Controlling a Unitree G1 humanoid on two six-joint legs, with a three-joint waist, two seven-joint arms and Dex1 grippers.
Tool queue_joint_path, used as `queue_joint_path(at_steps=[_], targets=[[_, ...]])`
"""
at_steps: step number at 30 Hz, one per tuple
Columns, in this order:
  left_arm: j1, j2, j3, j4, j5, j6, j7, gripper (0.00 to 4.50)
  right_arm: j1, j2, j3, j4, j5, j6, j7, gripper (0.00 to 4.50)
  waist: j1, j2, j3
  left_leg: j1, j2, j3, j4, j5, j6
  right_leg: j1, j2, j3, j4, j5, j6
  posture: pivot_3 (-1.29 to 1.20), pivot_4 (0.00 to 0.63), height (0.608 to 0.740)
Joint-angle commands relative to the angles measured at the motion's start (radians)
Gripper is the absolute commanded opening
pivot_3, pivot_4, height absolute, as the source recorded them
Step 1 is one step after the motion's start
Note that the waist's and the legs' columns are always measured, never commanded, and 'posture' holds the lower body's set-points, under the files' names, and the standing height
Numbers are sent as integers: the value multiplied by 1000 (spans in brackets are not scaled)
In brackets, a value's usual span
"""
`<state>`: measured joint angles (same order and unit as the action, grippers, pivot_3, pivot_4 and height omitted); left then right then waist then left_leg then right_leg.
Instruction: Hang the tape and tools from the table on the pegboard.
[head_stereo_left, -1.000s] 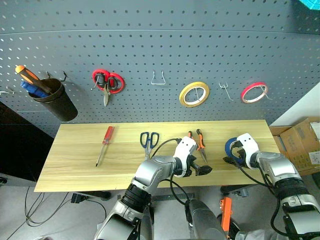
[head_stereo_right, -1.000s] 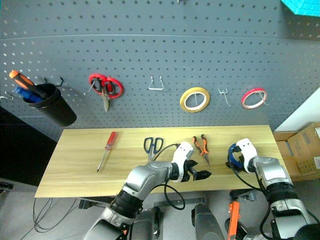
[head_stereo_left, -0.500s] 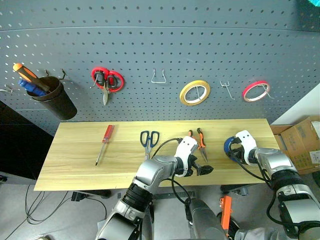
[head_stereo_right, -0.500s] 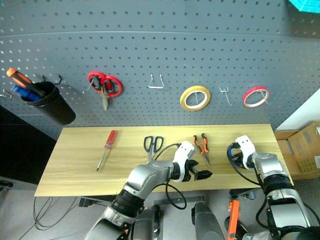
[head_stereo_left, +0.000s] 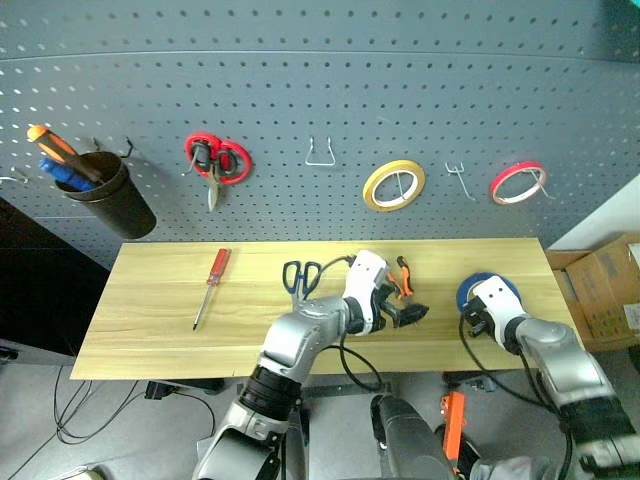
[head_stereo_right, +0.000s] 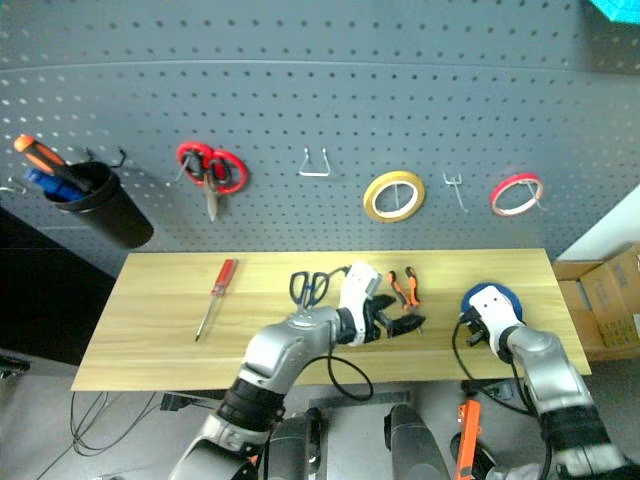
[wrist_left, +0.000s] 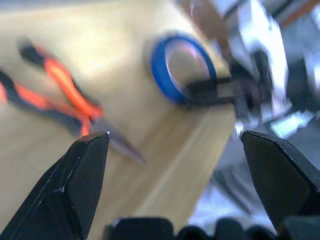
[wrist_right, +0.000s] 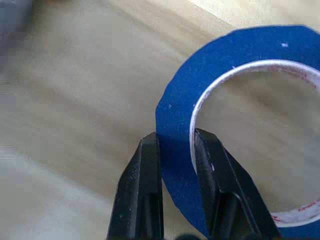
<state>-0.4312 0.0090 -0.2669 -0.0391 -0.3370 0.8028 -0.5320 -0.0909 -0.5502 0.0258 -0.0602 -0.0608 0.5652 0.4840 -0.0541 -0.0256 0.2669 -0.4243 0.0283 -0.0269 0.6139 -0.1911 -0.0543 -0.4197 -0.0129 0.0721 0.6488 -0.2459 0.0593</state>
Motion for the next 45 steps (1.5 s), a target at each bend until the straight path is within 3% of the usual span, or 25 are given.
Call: queue_joint_path(at_steps=[1,4,8,12,18,23,30,38,45], targets=[[11,22,64,-176,-113,47,-45,4500,96,45,-26,-329,-51,11,-109,522,-5,2,-1,-1,0,0,0,0,0,-1,0,0,1,0,0,-63,205,740],[27,69,129,-286,-200,89,-68,4500,158,94,-2,-495,-107,0,-183,522,-7,3,-4,0,0,0,1,2,-3,-1,0,-1,2,0,0,-75,181,740],[46,124,198,-373,-280,106,-71,4500,163,136,43,-536,-173,-77,-253,522,-9,0,-21,0,0,-1,3,3,-4,-1,0,-1,3,1,0,-73,149,740],[29,160,244,-376,-304,97,-52,4500,100,135,75,-458,-233,-231,-303,522,-6,-2,-44,-2,-1,-1,8,2,-3,0,0,-1,2,2,0,-62,118,740],[-17,146,243,-293,-278,36,-20,4500,-59,129,32,-211,-187,-445,-310,522,-5,-8,-71,-2,0,-1,14,3,-1,3,1,-1,0,8,0,-49,84,740],[-16,143,236,-299,-282,23,0,4500,-162,104,-1,-26,-136,-545,-270,522,-4,-8,-81,0,0,0,16,5,2,8,1,-1,-3,12,-1,-33,71,740],[-5,154,234,-301,-286,10,15,4500,-195,119,-33,71,99,-535,-47,522,-4,-7,-96,4,1,0,15,5,1,10,2,0,-2,13,0,-27,68,740],[-28,141,225,-261,-276,-18,21,4500,-247,113,-24,127,108,-561,10,522,-5,-7,-99,8,1,0,16,5,2,13,2,1,-1,14,-1,-32,75,740],[-67,120,210,-219,-267,-40,23,4500,-378,106,-12,298,74,-624,26,522,-5,-6,-99,8,1,1,16,5,2,14,2,1,-1,14,0,-37,82,740]])
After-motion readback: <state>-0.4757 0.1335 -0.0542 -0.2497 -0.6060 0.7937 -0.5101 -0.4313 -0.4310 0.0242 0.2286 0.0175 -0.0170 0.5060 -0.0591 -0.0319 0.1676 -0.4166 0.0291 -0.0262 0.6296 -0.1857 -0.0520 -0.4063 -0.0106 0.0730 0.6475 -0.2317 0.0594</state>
